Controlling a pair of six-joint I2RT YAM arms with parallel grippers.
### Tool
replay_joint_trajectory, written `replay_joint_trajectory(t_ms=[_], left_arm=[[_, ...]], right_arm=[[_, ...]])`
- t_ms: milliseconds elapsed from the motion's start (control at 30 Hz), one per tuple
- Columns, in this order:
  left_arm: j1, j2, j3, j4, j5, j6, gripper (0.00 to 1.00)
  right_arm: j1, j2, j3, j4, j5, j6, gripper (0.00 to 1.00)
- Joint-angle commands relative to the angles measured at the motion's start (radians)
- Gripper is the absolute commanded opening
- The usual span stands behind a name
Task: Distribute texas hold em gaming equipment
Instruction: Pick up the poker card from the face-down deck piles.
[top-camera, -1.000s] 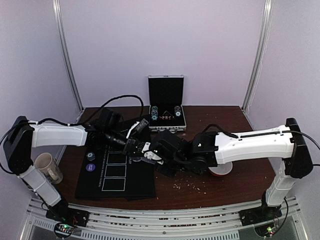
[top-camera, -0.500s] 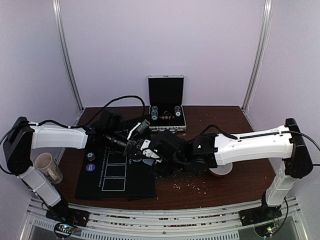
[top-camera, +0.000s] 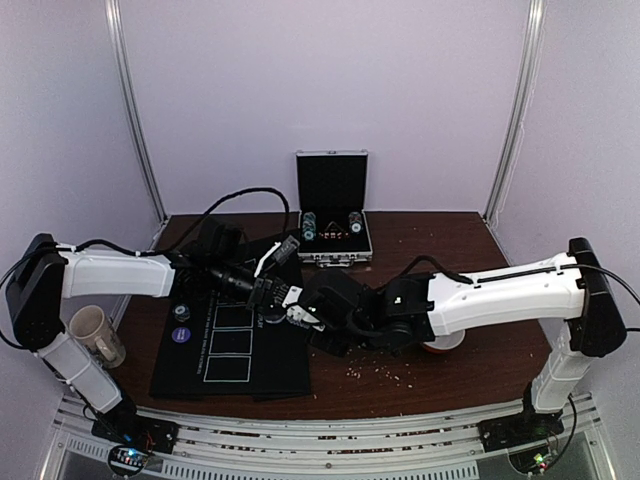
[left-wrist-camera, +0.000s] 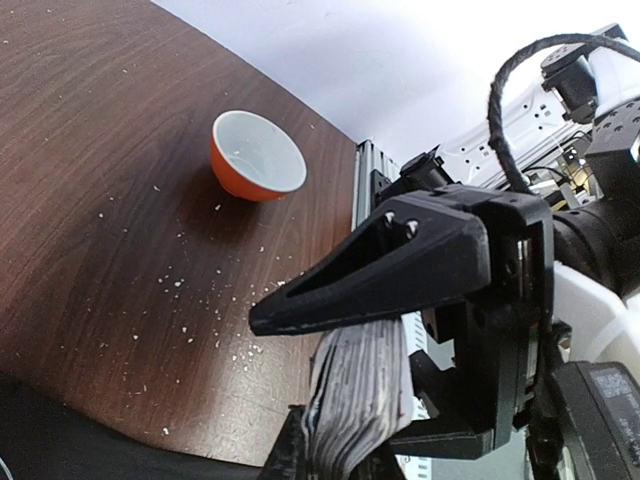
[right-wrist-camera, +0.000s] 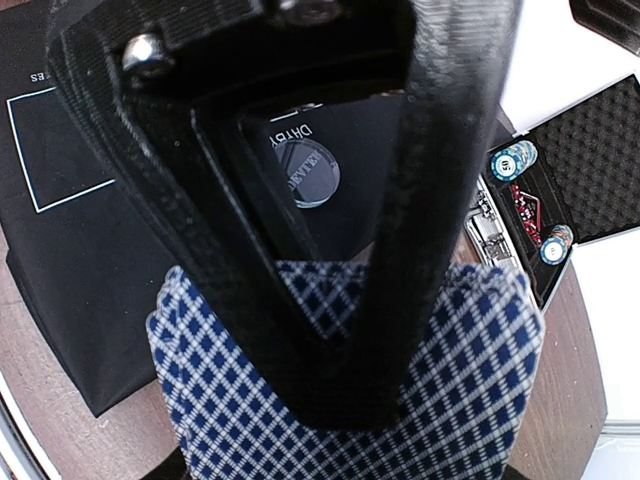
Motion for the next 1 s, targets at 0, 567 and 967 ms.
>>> replay_joint_trajectory(t_ms=[0, 567, 967], left_arm=[[-0.005, 0.0, 0.053, -0.108, -0.044, 0.068, 0.02], [-0.006, -0.034, 0.15, -0.366, -0.278, 0.208, 0.36], [-0.002, -0.053, 0.206, -0.4, -0.192, 0.222, 0.7]], right_arm=[[-0.009, -0.013, -0.001, -0.032, 0.055, 0.001, 0.58], [-0.01, -0.016, 0.014, -0.034, 0.035, -0.002, 0.54], [-0.016, -0.022, 0.015, -0.032, 0.019, 0.007, 0.52]])
